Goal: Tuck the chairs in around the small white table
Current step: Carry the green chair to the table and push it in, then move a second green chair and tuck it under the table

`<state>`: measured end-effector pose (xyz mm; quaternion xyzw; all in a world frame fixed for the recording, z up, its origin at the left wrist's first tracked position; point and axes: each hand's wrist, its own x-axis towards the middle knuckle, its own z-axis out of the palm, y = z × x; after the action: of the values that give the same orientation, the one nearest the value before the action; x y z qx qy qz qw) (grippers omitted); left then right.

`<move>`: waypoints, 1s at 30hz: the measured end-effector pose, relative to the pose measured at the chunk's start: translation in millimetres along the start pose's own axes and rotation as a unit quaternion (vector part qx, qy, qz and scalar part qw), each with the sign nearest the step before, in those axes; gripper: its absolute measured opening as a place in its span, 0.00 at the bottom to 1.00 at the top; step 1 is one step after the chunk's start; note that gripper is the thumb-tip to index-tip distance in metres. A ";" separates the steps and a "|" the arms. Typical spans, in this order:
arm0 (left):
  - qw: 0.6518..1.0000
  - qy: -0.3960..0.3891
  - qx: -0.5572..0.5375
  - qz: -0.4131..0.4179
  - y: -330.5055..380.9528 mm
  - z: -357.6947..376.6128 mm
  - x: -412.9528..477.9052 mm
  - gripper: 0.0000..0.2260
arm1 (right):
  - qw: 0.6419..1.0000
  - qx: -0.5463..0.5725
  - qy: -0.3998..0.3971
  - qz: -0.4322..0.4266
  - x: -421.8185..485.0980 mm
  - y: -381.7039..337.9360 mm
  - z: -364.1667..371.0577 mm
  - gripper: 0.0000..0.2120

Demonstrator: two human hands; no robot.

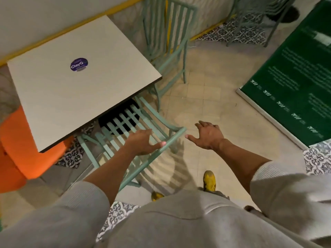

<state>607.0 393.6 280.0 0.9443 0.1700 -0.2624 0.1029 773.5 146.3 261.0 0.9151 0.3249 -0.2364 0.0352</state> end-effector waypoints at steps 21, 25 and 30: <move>0.996 -0.070 0.049 0.032 359.4 -53.4 210.7 0.55 | 0.987 0.064 -0.066 0.134 17.9 423.3 -36.0 0.47; 0.996 -0.058 0.056 0.037 392.1 -81.6 270.9 0.55 | 0.987 0.063 -0.070 0.130 54.7 461.8 -55.7 0.47; 0.998 -0.049 0.034 0.033 417.2 -110.8 349.5 0.52 | 0.990 0.054 -0.052 0.121 118.3 496.7 -87.0 0.48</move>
<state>1095.6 134.1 231.6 0.9384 0.1244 -0.3103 0.0871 1192.9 -157.0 240.0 0.9347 0.1966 -0.2946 0.0312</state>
